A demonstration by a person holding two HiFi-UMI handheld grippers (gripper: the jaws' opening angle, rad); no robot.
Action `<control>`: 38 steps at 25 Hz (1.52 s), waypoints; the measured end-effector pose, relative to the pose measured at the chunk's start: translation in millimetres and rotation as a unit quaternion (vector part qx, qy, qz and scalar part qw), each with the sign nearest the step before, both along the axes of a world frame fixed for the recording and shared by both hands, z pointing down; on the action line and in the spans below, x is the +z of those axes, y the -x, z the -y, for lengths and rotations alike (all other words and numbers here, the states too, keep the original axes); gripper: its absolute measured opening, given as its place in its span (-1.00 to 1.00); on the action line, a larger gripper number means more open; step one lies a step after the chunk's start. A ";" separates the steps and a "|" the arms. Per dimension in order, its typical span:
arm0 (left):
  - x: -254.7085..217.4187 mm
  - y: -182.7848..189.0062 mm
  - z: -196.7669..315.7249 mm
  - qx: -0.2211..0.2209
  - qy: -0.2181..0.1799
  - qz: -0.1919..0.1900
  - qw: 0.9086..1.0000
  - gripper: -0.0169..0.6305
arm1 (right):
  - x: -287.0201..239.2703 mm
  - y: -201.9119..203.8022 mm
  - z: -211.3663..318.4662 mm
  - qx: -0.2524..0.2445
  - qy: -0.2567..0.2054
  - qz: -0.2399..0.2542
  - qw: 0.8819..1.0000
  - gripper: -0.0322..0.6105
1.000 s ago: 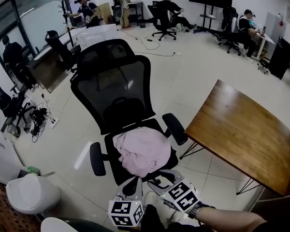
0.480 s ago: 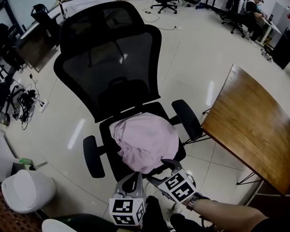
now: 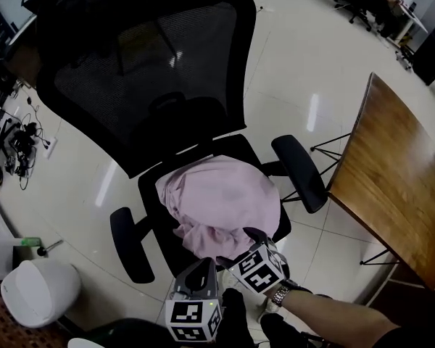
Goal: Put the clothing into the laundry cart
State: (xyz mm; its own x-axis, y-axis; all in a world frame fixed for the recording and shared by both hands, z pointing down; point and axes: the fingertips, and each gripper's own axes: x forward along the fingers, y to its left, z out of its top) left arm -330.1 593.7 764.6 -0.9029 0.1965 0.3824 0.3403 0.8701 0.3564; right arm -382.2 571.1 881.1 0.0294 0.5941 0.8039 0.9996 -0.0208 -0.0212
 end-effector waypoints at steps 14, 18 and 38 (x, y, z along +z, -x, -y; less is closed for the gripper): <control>127.3 39.0 -38.3 0.014 -0.020 -0.010 1.000 -0.94 | 180.0 48.5 -33.5 0.002 -0.080 0.034 0.996 0.68; 142.5 43.4 -37.7 0.020 -0.021 -0.014 0.999 -0.94 | 197.0 53.0 -38.5 0.005 -0.085 0.035 0.996 0.68; 122.6 44.8 -17.0 0.047 -0.033 -0.041 0.997 -0.94 | 169.7 65.2 -34.6 0.052 -0.065 0.034 0.996 -0.62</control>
State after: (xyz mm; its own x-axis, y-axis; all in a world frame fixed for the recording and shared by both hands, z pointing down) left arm -374.9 610.7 887.2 -0.8814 0.0837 0.4648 0.2883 0.8749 0.3892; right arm -447.4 605.7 1050.8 -0.0842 0.4816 0.8723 0.9954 0.0816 0.0511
